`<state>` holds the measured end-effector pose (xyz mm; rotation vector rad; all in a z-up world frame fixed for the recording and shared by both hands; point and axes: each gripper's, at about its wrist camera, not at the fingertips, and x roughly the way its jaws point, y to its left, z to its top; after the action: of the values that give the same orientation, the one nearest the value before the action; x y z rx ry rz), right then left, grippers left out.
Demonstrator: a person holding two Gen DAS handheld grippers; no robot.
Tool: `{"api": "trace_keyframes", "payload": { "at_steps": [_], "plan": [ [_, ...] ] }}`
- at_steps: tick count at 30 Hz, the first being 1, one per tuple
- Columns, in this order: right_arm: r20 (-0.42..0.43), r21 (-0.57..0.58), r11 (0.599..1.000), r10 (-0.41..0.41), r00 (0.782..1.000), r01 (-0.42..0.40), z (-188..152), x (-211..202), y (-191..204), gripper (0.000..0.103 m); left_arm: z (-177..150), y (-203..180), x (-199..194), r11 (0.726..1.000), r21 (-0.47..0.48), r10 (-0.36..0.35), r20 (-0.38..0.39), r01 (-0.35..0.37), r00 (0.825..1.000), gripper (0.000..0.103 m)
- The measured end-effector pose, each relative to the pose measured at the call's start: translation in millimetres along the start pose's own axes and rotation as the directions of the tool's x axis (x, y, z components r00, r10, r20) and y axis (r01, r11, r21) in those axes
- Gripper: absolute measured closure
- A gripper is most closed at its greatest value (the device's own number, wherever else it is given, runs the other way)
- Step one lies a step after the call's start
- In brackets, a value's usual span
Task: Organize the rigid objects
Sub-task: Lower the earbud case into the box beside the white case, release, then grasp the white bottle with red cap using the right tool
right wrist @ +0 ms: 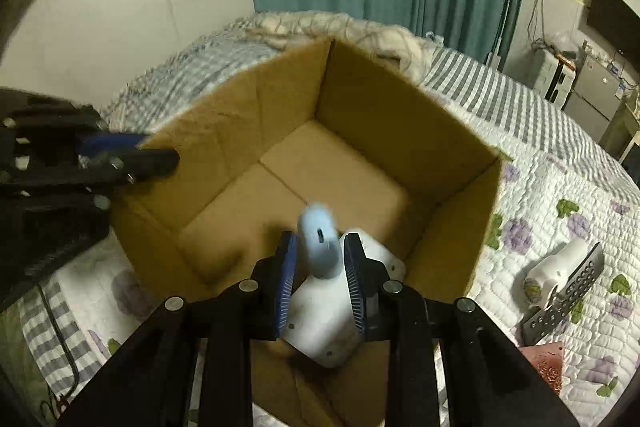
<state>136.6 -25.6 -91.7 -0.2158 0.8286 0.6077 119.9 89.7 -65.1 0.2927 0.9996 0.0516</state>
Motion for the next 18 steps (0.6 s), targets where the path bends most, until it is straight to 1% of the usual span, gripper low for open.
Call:
{"api": "trace_keyframes", "payload": {
  "at_steps": [2, 3, 5, 8, 9, 12, 14, 15, 18],
  "plan": [
    [0.035, 0.029, 1.0, -0.013, 0.999, 0.012, 3, -13, -6, 0.03, 0, 0, -1, 1.0, 0.001, 0.001, 0.002, -0.001, 1.0, 0.095],
    [0.065, 0.046, 0.999, -0.024, 0.998, 0.021, 3, -25, -11, 0.028, 0, 0, -1, 1.0, 0.0, -0.004, 0.002, 0.004, 1.0, 0.095],
    [0.09, 0.059, 0.998, -0.044, 0.995, 0.038, 3, -44, -21, 0.028, 0, 1, -1, 1.0, 0.0, -0.004, 0.001, 0.004, 1.0, 0.095],
    [0.12, 0.099, 0.988, -0.132, 0.984, 0.12, 2, -77, -46, 0.026, 0, 2, -2, 1.0, 0.0, -0.003, 0.003, 0.003, 1.0, 0.095],
    [0.118, 0.114, 0.983, -0.157, 0.981, 0.144, 0, -84, -53, 0.025, 0, 2, -2, 1.0, -0.001, -0.002, 0.004, 0.002, 1.0, 0.095],
    [0.093, 0.166, 0.96, -0.245, 0.965, 0.228, -9, -102, -82, 0.024, 0, 1, -2, 1.0, -0.001, -0.003, 0.002, 0.003, 1.0, 0.095],
    [0.067, 0.187, 0.945, -0.283, 0.957, 0.267, -19, -106, -96, 0.024, 0, 2, -2, 1.0, -0.001, -0.004, 0.003, 0.004, 1.0, 0.095],
    [0.042, 0.204, 0.937, -0.298, 0.954, 0.284, -26, -104, -104, 0.024, 0, 1, -2, 1.0, 0.0, -0.003, 0.002, 0.003, 1.0, 0.095],
    [-0.025, 0.235, 0.928, -0.293, 0.956, 0.291, -44, -89, -116, 0.024, -1, 2, -2, 1.0, -0.001, -0.003, 0.003, 0.003, 1.0, 0.095]
  ]
}}
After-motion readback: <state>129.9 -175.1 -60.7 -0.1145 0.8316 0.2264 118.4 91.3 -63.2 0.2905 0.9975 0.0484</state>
